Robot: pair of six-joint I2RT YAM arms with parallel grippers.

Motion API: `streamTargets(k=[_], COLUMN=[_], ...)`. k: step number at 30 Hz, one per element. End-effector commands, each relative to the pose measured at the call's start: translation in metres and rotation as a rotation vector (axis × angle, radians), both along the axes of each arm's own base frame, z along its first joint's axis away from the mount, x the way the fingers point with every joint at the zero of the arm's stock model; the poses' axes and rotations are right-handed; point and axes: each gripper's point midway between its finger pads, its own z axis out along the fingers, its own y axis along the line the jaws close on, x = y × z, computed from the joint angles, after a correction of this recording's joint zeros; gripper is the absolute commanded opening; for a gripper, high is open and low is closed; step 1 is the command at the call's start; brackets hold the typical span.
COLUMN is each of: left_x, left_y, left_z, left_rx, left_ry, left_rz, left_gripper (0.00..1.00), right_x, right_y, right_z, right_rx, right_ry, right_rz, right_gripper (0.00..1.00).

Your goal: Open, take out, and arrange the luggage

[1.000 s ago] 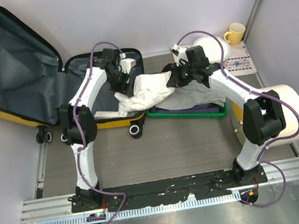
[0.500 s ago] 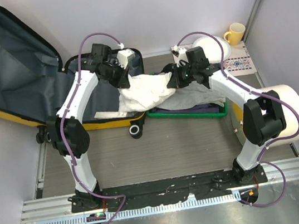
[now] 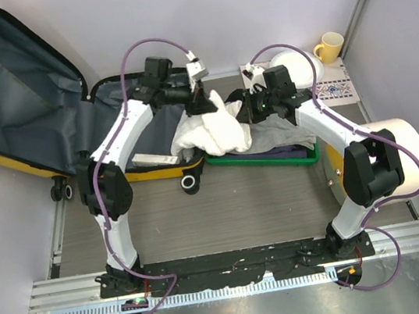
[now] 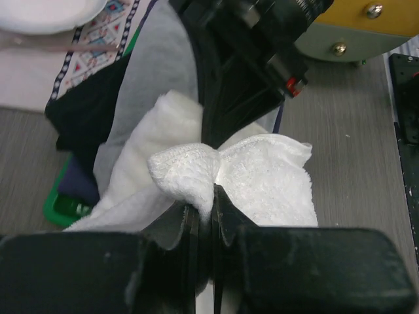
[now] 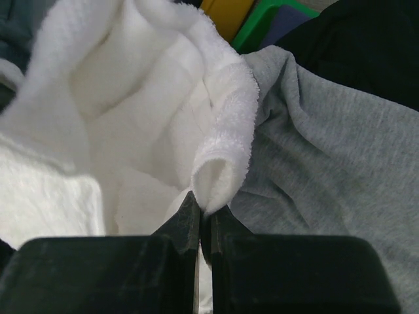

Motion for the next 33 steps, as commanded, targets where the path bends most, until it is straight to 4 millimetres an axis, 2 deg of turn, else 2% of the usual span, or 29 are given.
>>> streamTargets(k=[1, 2, 4, 5, 6, 7, 8, 9, 11, 12, 13, 15, 18, 19, 21, 22, 23, 26, 28, 29, 31, 33], left_x=[-0.011, -0.009, -0.002, 0.002, 0.011, 0.015, 0.021, 0.027, 0.038, 0.039, 0.042, 0.041, 0.036, 0.032, 0.023, 0.018, 0.012, 0.006, 0.012, 0.015, 0.018, 0.019], left_y=[-0.057, -0.065, -0.073, -0.075, -0.075, -0.075, -0.069, -0.064, -0.047, -0.039, -0.027, -0.012, 0.012, 0.019, 0.029, 0.033, 0.037, 0.034, 0.030, 0.027, 0.020, 0.014], left_z=[0.025, 0.012, 0.008, -0.003, -0.007, -0.009, -0.007, -0.007, -0.005, 0.004, 0.004, 0.020, 0.016, 0.021, 0.007, 0.008, -0.006, -0.016, -0.010, -0.013, -0.001, 0.001], left_rx=[-0.154, -0.144, -0.156, -0.149, -0.139, -0.135, -0.129, -0.112, -0.086, -0.081, -0.069, -0.068, -0.007, 0.006, 0.063, 0.072, 0.091, 0.083, 0.056, 0.052, 0.020, 0.011], left_ry=[-0.102, -0.083, -0.073, -0.046, -0.042, -0.022, -0.023, -0.028, -0.019, -0.029, -0.015, -0.038, -0.030, -0.045, -0.045, -0.052, -0.028, -0.014, -0.004, 0.011, 0.013, 0.007], left_rz=[-0.189, -0.187, -0.166, -0.146, -0.101, -0.074, -0.050, -0.012, 0.050, 0.068, 0.091, 0.113, 0.146, 0.154, 0.143, 0.146, 0.142, 0.125, 0.131, 0.129, 0.113, 0.102], left_gripper=[0.12, 0.13, 0.16, 0.19, 0.24, 0.36, 0.42, 0.51, 0.58, 0.62, 0.63, 0.67, 0.70, 0.70, 0.70, 0.70, 0.70, 0.70, 0.70, 0.69, 0.69, 0.69], right_x=[0.003, 0.002, 0.000, -0.001, -0.004, -0.006, -0.007, -0.009, -0.010, -0.009, -0.009, -0.007, -0.005, -0.004, -0.004, -0.005, -0.005, -0.001, 0.001, 0.003, 0.007, 0.009], right_y=[-0.001, -0.002, -0.004, -0.006, -0.007, -0.008, -0.009, -0.009, -0.010, -0.010, -0.011, -0.013, -0.015, -0.016, -0.014, -0.012, -0.010, 0.000, 0.008, 0.009, 0.011, 0.011], right_z=[0.037, 0.039, 0.040, 0.041, 0.040, 0.039, 0.037, 0.036, 0.032, 0.032, 0.031, 0.028, 0.033, 0.036, 0.038, 0.037, 0.038, 0.039, 0.034, 0.032, 0.027, 0.027], right_rx=[0.057, 0.064, 0.082, 0.085, 0.088, 0.093, 0.097, 0.101, 0.125, 0.136, 0.152, 0.184, 0.247, 0.261, 0.298, 0.312, 0.333, 0.363, 0.335, 0.327, 0.314, 0.307], right_ry=[-0.104, -0.103, -0.099, -0.099, -0.091, -0.081, -0.071, -0.060, -0.023, -0.010, 0.006, 0.046, 0.096, 0.101, 0.134, 0.147, 0.157, 0.154, 0.147, 0.150, 0.160, 0.156], right_rz=[0.016, 0.015, 0.017, 0.018, 0.021, 0.024, 0.026, 0.030, 0.033, 0.029, 0.031, 0.017, 0.011, 0.010, 0.006, 0.007, -0.002, -0.003, 0.006, 0.007, 0.004, 0.003], right_gripper=[0.01, 0.01, 0.02, 0.02, 0.06, 0.09, 0.12, 0.19, 0.31, 0.41, 0.46, 0.55, 0.62, 0.64, 0.67, 0.69, 0.70, 0.71, 0.72, 0.72, 0.72, 0.72])
